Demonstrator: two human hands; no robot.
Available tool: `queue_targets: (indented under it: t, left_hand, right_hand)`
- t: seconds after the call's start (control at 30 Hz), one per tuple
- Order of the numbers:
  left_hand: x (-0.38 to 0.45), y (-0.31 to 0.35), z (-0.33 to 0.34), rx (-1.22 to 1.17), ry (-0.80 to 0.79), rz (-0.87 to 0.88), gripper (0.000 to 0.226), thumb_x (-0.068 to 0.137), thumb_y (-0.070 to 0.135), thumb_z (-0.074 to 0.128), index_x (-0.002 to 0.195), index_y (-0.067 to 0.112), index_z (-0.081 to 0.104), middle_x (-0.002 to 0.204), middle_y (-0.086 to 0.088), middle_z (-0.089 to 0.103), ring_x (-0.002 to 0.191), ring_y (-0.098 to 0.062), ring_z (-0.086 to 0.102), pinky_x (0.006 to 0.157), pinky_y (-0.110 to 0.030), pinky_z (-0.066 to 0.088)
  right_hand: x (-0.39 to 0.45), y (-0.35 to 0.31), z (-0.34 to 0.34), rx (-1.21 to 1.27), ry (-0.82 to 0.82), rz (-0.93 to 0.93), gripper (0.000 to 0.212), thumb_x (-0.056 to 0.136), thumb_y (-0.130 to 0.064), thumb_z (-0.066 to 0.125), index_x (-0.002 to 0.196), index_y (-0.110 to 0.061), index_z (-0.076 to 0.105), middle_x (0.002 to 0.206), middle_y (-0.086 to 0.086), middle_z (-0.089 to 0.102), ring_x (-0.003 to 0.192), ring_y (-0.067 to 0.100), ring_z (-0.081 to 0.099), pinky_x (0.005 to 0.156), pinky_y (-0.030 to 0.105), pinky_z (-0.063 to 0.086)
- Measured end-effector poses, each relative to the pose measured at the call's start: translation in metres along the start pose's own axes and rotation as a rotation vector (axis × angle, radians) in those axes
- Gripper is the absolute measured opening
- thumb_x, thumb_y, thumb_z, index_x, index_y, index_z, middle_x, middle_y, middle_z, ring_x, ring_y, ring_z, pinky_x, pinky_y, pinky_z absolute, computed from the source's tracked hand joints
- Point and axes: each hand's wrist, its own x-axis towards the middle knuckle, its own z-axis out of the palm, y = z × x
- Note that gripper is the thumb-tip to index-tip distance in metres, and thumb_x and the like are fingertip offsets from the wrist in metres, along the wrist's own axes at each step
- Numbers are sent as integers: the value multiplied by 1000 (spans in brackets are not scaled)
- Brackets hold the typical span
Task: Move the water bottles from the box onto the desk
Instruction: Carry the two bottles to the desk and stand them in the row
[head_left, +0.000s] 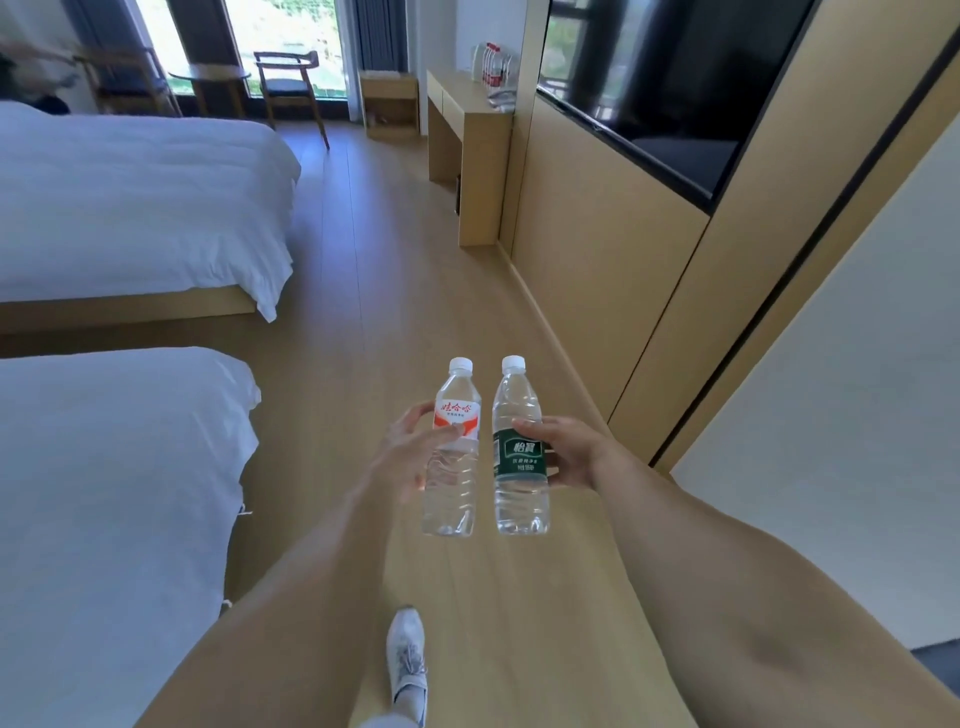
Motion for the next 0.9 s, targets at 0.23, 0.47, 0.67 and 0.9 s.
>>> queue_targets:
  t: [0.23,0.47,0.67,0.9]
  left_hand:
    - [127,76,-45,-13,32,-16,51,76,13,85,116,36,64,104,-10,77,94,-39,73,92,-69,50]
    - [230,152,-76,4,17,-10,53,70,17,86,113,39,63,104,-10,77,88,-35,71,85,-62,48]
    - [314,192,-90,-6,48,-30,55,69,13,87,111,39,64,105,-9,77,90,-35,74,89,-64,51]
    - [430,242,-104,-16,111,-11,50,77,8,83,113,38,63,109,-13,75,72,-28,73,65,-45,61]
  right_hand:
    - [122,-92,19,7,17,3,45,88,-29,75,126,-11,60,119,15,69,104,29,67,96,54,53]
    - [222,-174,33,49,21,-14,50,85,-28,77,128,-10,58,116,13,69,100,29,68,88,51,56]
    - [308,-232,31,44,-5,-7,48,87,-28,75,127,-9,58,111,13,70,99,28,68,87,49,56]
    - [422,-303,23,17,-69,-5,44,89,-28,73,125,-9,58,114,14,68,103,30,66,98,54,51]
